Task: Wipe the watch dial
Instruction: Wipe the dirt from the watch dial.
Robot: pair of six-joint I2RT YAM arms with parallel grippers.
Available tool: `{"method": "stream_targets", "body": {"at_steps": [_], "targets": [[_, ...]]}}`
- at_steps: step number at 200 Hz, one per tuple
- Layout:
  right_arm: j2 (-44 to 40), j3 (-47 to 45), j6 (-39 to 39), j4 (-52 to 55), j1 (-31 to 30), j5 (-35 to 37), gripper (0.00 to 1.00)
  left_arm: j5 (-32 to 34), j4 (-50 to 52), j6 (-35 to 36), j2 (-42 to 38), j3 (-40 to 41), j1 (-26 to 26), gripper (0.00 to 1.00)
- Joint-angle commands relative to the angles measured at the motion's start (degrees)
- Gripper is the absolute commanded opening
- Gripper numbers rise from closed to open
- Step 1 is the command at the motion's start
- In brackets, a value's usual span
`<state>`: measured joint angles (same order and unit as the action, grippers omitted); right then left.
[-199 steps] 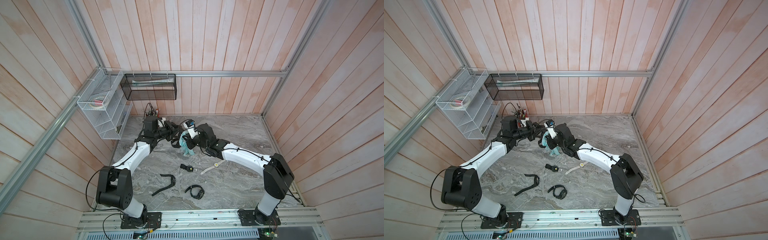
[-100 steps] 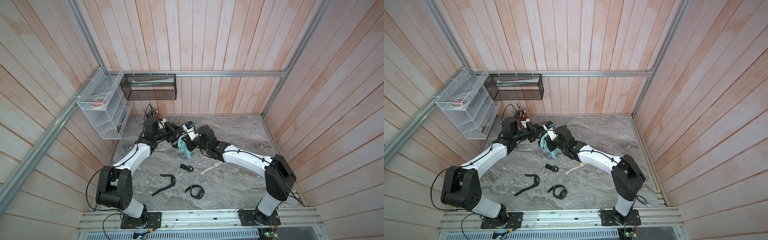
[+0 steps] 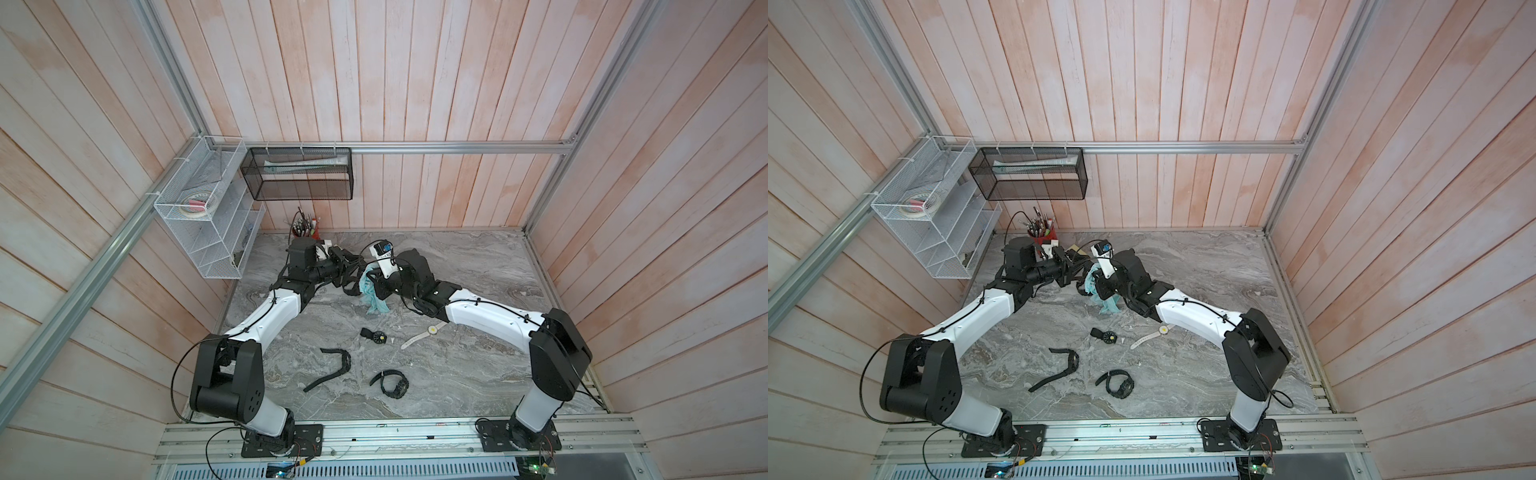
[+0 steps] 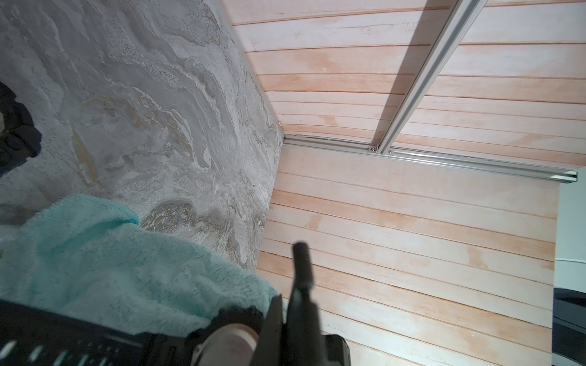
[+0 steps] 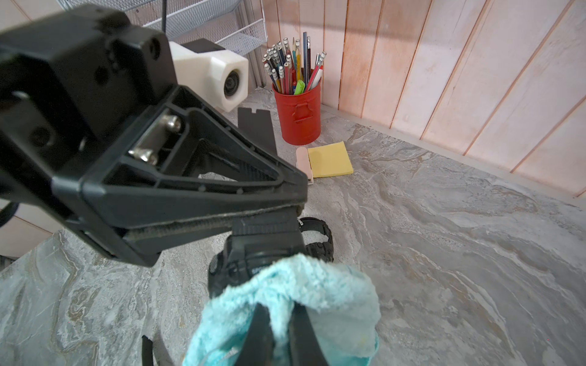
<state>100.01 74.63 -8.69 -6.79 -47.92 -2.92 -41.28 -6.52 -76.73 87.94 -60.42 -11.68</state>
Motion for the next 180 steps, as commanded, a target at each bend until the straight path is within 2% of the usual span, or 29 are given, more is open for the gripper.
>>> {"method": "stream_targets", "body": {"at_steps": [1,30,67,86,123,146,180], "targets": [[2.50,2.43,3.28,0.97,-0.31,0.54,0.00,-5.68,1.55,-0.19,0.38,-3.70,-1.45,0.01],[0.98,-0.42,4.96,-1.55,-1.04,-4.99,0.00,-5.47,1.22,-0.57,1.34,-5.32,-1.46,0.01],[-1.65,-2.24,4.68,-7.53,-1.49,-10.49,0.00,-5.55,0.16,-1.10,1.29,-2.07,-1.81,0.01],[-2.83,-2.40,3.46,-10.46,-1.52,-10.98,0.00,-5.32,-0.46,-1.44,0.75,-0.01,-2.05,0.01],[-4.58,-3.16,2.21,-14.82,-1.04,-1.55,0.00,-5.17,-0.73,-1.60,-0.46,2.62,-2.62,0.01],[-0.76,1.98,1.57,-6.79,0.13,3.18,0.00,-5.16,-1.34,-2.04,-0.97,3.16,-2.64,0.01],[2.09,3.28,1.13,-1.52,0.51,6.91,0.00,-5.45,-0.45,-1.64,-1.11,1.58,-2.56,0.01]]}}
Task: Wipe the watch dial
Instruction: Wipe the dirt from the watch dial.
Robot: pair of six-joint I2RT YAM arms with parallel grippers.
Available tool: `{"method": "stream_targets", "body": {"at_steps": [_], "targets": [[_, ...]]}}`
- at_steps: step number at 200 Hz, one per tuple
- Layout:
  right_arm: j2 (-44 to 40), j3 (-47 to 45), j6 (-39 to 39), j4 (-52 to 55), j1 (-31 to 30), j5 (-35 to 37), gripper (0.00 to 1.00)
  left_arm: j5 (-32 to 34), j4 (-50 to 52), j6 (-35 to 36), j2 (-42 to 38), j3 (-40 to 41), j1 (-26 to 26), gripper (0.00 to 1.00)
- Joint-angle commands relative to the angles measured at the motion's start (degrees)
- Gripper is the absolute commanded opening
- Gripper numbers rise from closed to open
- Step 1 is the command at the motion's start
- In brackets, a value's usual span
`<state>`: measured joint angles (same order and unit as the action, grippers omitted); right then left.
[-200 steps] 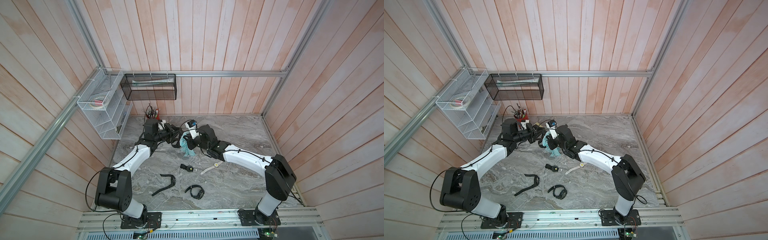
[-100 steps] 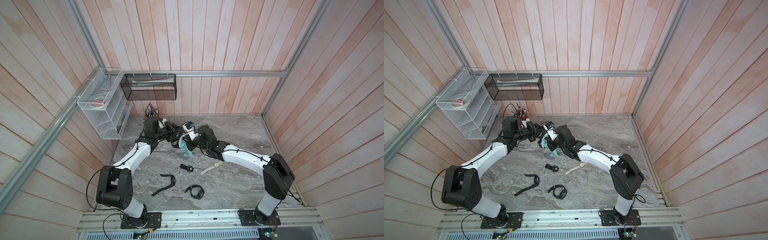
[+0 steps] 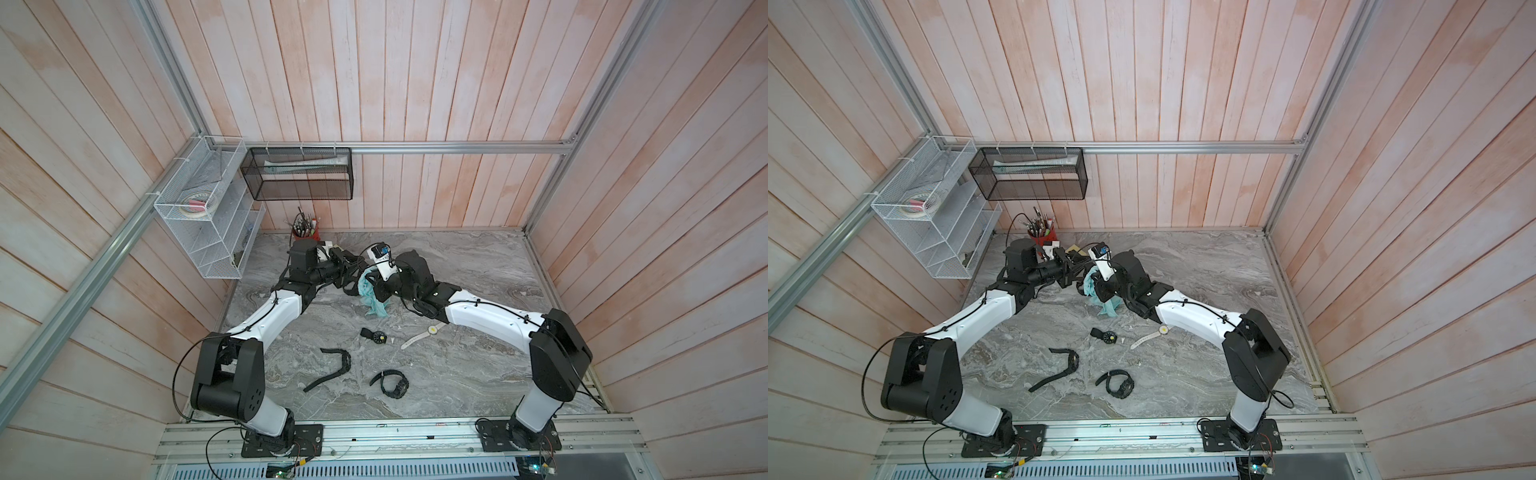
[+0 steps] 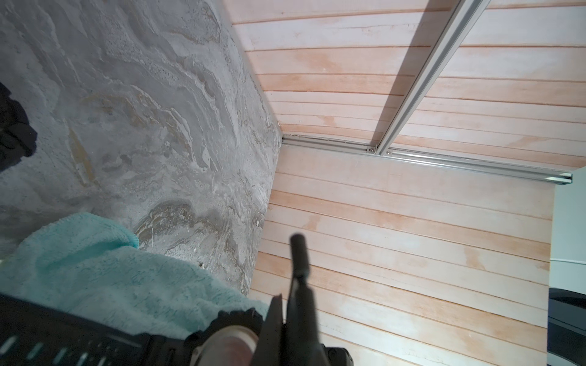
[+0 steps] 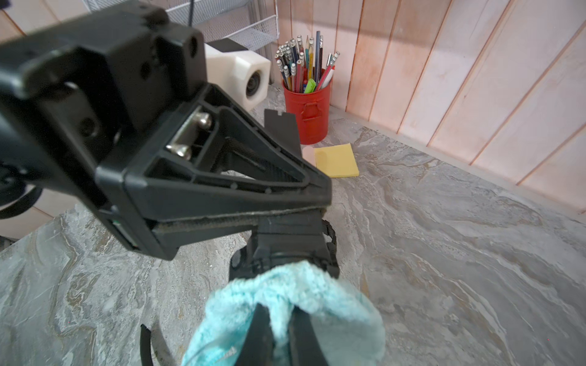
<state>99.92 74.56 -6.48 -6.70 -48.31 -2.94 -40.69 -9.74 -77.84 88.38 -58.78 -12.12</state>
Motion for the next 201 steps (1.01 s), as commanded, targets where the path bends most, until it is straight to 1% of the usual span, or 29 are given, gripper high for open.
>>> {"method": "stream_targets", "body": {"at_steps": [1,43,78,89,110,121,141,168,188,201], "targets": [[2.24,3.32,-1.08,-1.58,0.88,7.09,0.00,-6.01,2.78,-0.54,-1.59,-0.17,-2.17,0.01],[2.14,1.55,1.00,0.39,-0.22,7.57,0.00,-5.93,2.57,-0.86,-1.21,-1.66,-1.59,0.01],[0.78,-0.77,5.21,-1.40,-2.56,1.28,0.00,-5.96,2.74,-0.69,-0.07,-4.13,-1.00,0.01],[0.63,-0.71,6.27,-1.27,-3.22,0.27,0.00,-6.15,2.78,-0.72,0.44,-4.81,-0.89,0.01],[0.90,0.16,6.83,-0.29,-3.45,-1.70,0.00,-6.06,2.19,-1.14,0.60,-5.57,-0.44,0.00],[0.47,-0.16,7.16,-1.00,-3.45,-3.93,0.00,-5.89,2.34,-0.97,0.75,-5.95,-0.38,0.01],[-0.80,-1.08,6.20,-4.07,-3.45,-5.11,0.00,-6.15,2.69,-0.74,0.82,-5.59,-0.54,0.00],[-2.77,-1.76,4.90,-9.01,-3.20,-5.07,0.00,-5.92,2.18,-1.08,-0.28,-2.74,-0.60,0.01],[-3.66,-2.45,1.88,-12.96,-2.13,-3.13,0.00,-5.94,2.00,-1.18,-1.06,-0.49,-1.08,0.00],[-3.19,-1.72,-0.33,-12.60,-0.88,-0.69,0.00,-5.97,1.83,-1.26,-1.49,0.56,-1.50,0.01]]}}
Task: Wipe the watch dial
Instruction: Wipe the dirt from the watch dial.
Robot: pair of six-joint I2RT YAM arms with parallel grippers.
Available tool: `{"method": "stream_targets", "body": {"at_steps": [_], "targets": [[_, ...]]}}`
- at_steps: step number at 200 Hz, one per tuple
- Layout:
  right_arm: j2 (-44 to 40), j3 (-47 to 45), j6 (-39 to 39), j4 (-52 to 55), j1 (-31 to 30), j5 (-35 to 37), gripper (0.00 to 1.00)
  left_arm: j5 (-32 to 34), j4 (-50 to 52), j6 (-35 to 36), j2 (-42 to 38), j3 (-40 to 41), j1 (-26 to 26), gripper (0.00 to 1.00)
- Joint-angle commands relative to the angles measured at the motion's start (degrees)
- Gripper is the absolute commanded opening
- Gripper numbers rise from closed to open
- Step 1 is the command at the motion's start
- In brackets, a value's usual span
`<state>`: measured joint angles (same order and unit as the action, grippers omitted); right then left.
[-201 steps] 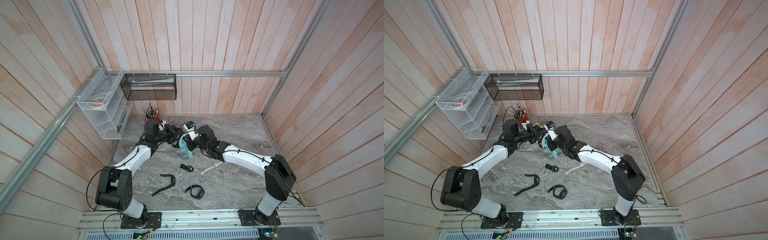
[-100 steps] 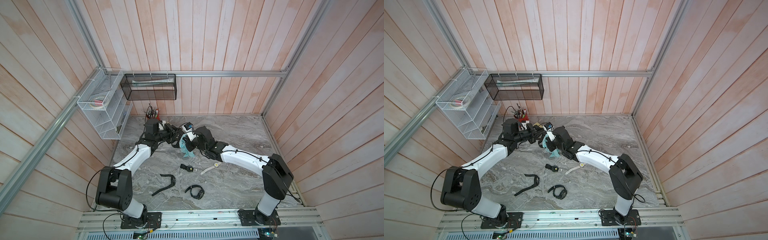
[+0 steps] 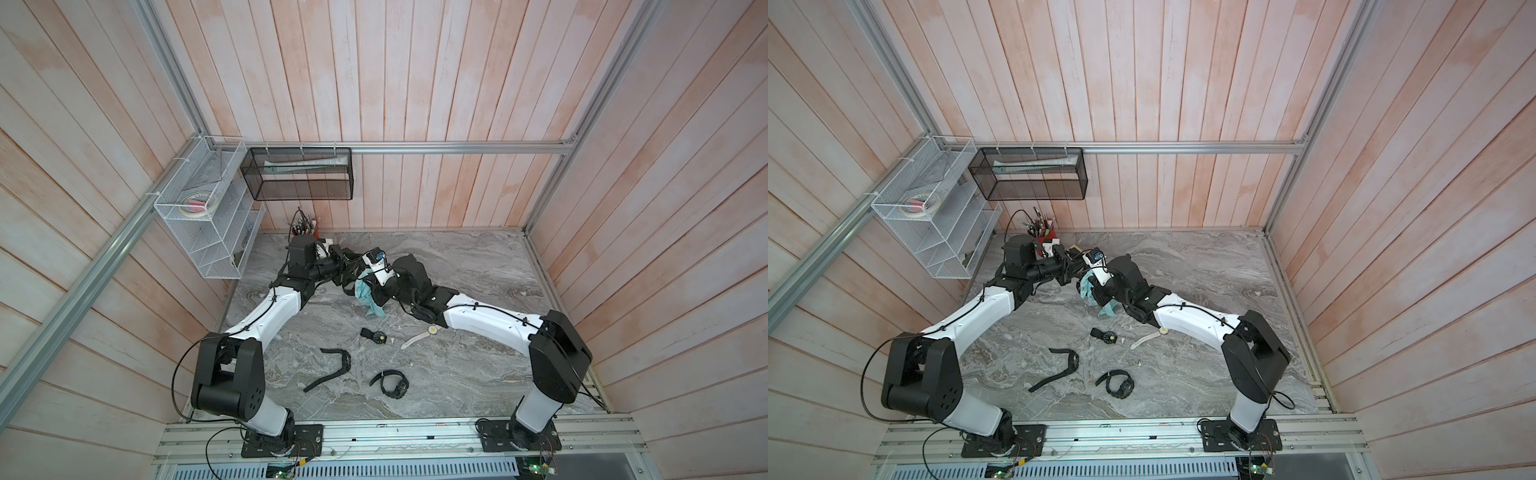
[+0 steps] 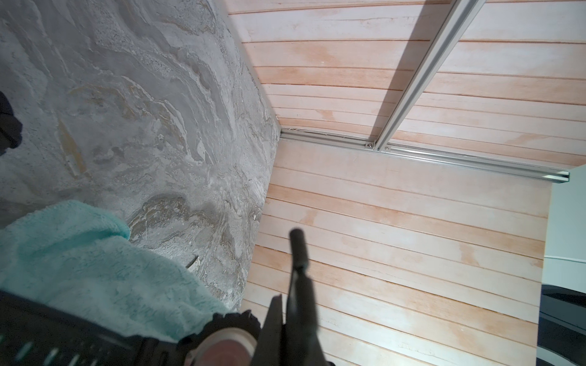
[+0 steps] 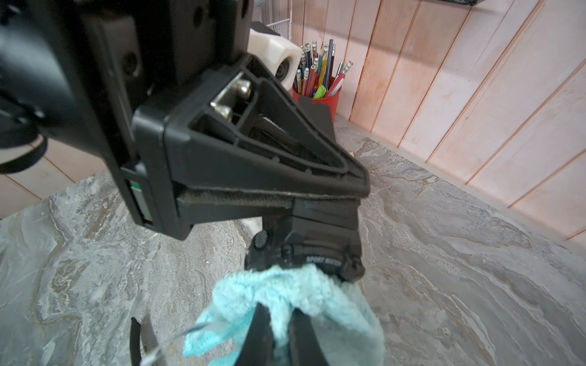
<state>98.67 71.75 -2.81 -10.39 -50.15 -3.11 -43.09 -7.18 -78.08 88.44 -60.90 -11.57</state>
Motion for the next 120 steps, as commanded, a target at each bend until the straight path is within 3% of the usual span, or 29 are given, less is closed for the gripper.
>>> {"method": "stream_targets", "body": {"at_steps": [1,20,52,91,120], "targets": [[-1.88,1.19,-4.20,-8.79,1.08,-0.37,0.00,-3.57,-0.73,-1.11,-1.58,2.74,-2.05,0.01],[0.10,3.13,-5.28,-4.90,2.72,1.76,0.00,-3.73,-1.17,-1.50,-2.33,3.72,-2.14,0.00],[2.70,5.45,1.90,1.72,2.71,4.67,0.00,-3.64,-1.71,-2.19,-2.85,3.34,-1.14,0.01],[3.11,3.35,6.70,2.73,0.02,-1.54,0.00,-4.02,-1.60,-2.47,-1.88,1.24,-0.34,0.00],[4.76,3.66,7.12,4.20,-1.11,0.20,0.00,-4.41,-1.92,-2.82,-1.70,0.36,0.78,0.00]]}}
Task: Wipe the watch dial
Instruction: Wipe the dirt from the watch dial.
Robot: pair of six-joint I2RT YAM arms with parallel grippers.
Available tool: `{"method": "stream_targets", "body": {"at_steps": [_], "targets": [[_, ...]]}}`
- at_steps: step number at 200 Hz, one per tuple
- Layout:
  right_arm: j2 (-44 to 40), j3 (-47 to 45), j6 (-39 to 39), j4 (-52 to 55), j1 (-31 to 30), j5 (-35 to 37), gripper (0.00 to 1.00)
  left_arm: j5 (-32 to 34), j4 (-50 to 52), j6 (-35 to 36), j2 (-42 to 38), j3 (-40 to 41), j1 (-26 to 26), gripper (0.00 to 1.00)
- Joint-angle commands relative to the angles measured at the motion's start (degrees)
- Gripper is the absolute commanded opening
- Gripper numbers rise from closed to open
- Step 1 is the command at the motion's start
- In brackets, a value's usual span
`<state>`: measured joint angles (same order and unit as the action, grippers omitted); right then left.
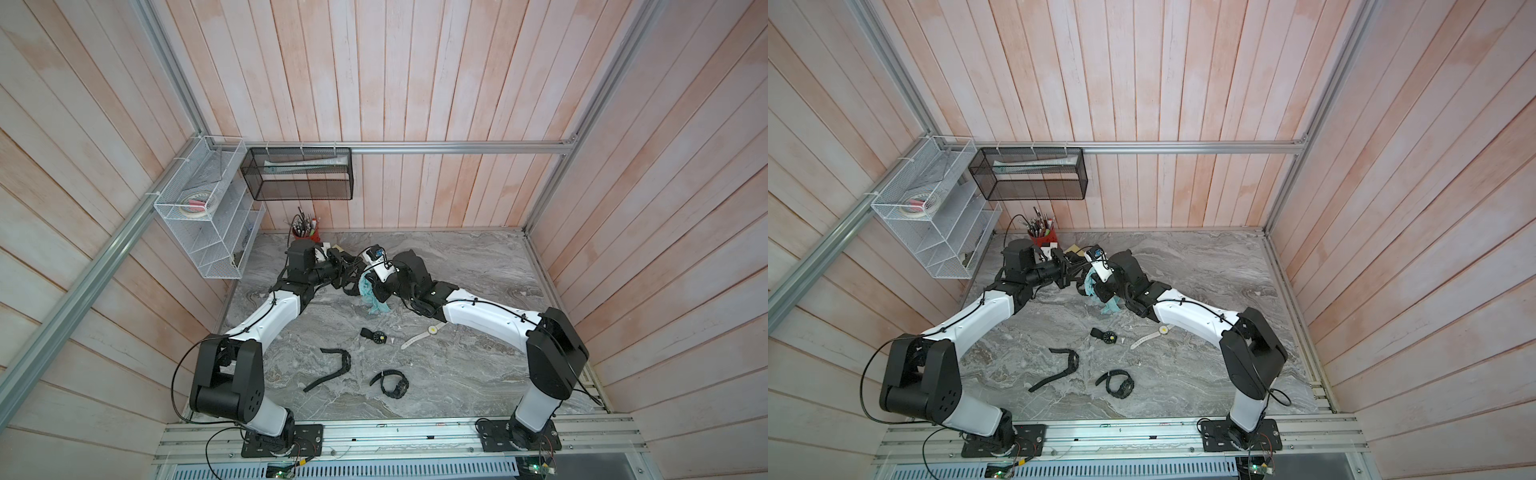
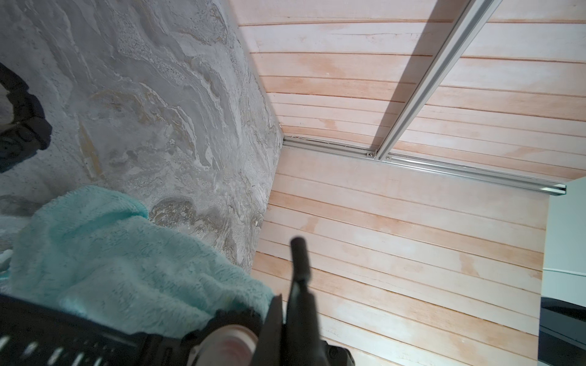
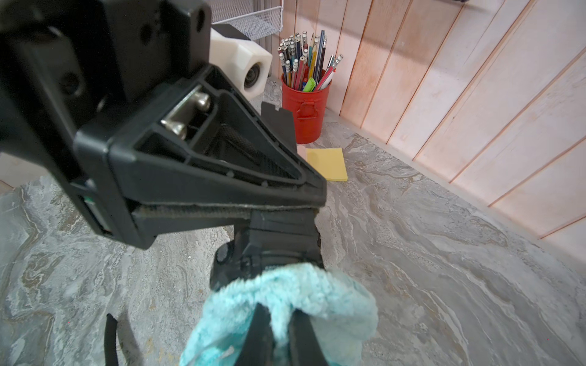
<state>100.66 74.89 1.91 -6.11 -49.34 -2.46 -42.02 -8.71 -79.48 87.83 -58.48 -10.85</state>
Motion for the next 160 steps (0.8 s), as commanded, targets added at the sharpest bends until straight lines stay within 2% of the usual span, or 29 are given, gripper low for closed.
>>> {"method": "stream_targets", "body": {"at_steps": [1,41,83,105,127,160], "targets": [[2.78,0.51,2.35,-0.11,-1.91,-0.45,0.00,-5.46,-0.32,-1.35,-1.08,-2.16,0.05,0.00],[0.04,-1.51,1.77,-5.73,-2.16,-7.72,0.00,-5.44,1.26,-0.13,-0.76,-2.52,0.26,0.00],[-0.90,-1.83,-3.63,-11.91,-0.65,-8.10,0.00,-5.65,1.06,-0.41,-1.24,0.12,-0.68,0.00],[-0.26,-0.91,-5.83,-11.06,0.75,-3.12,0.00,-5.78,0.89,-0.68,-2.05,1.51,-0.90,0.00],[1.16,0.88,-4.82,-7.43,1.22,3.76,0.00,-5.60,1.49,-0.85,-2.56,1.82,-1.36,0.00],[4.04,3.95,-5.28,-0.65,1.89,9.51,0.00,-5.85,1.76,-0.88,-2.66,1.20,-1.36,0.00]]}}
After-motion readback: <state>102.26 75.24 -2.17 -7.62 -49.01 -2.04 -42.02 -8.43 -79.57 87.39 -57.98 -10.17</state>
